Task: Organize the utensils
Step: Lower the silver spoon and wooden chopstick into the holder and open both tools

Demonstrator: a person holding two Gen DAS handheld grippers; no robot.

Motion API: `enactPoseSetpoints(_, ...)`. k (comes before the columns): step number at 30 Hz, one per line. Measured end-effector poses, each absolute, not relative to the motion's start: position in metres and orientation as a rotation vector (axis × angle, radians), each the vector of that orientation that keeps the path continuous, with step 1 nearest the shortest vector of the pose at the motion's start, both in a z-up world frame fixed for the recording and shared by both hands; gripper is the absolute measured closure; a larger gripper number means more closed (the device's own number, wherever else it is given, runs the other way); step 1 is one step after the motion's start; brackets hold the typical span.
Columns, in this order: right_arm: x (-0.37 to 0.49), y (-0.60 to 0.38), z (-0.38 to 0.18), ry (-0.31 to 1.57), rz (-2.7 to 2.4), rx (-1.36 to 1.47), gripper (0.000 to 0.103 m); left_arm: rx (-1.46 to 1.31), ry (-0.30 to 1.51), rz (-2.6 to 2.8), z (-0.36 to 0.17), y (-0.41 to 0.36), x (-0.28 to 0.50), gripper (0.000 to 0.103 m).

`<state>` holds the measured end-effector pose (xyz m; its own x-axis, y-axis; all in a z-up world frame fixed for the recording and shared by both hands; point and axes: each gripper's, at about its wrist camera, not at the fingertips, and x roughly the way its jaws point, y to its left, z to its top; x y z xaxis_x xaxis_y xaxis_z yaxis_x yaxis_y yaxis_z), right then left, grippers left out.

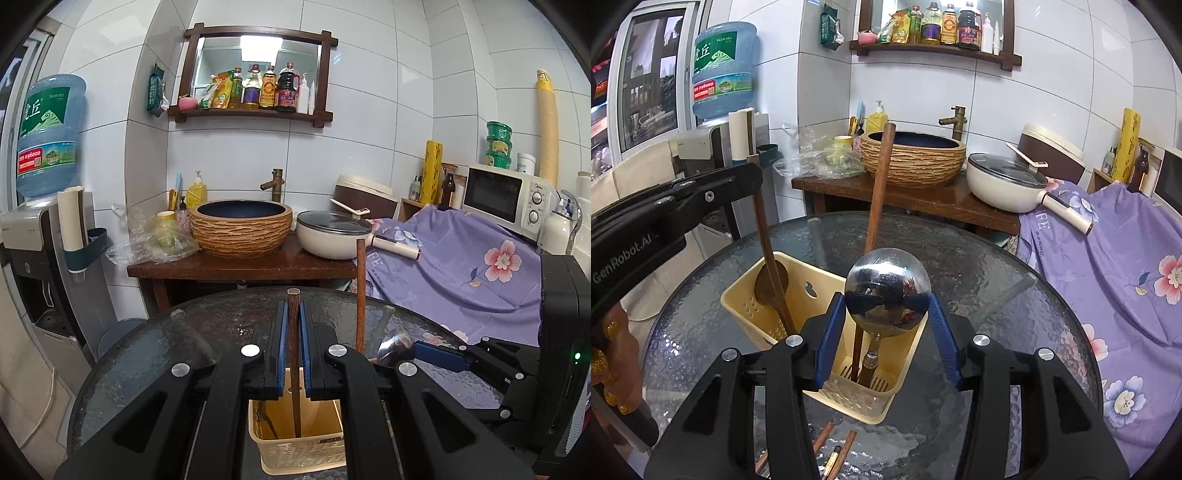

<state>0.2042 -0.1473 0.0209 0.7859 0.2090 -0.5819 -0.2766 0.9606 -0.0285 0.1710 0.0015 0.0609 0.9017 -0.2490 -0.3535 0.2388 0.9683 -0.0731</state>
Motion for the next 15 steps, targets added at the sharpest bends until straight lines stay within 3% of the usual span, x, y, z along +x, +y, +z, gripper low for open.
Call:
enactPoseSetpoints(10, 0.2037, -0.1516, 0.0192, 0.593, 0.272, -0.105, 0.053, -0.030, 0.371, -0.241, 0.0612, 0.0026, 0.1715, 0.096)
enactPoseSetpoints(15, 0.1973, -0.1515, 0.0231, 0.562, 0.273, -0.116, 0.045, -0.038, 0.355, -0.237, 0.0646, 0.0065, 0.1662, 0.079)
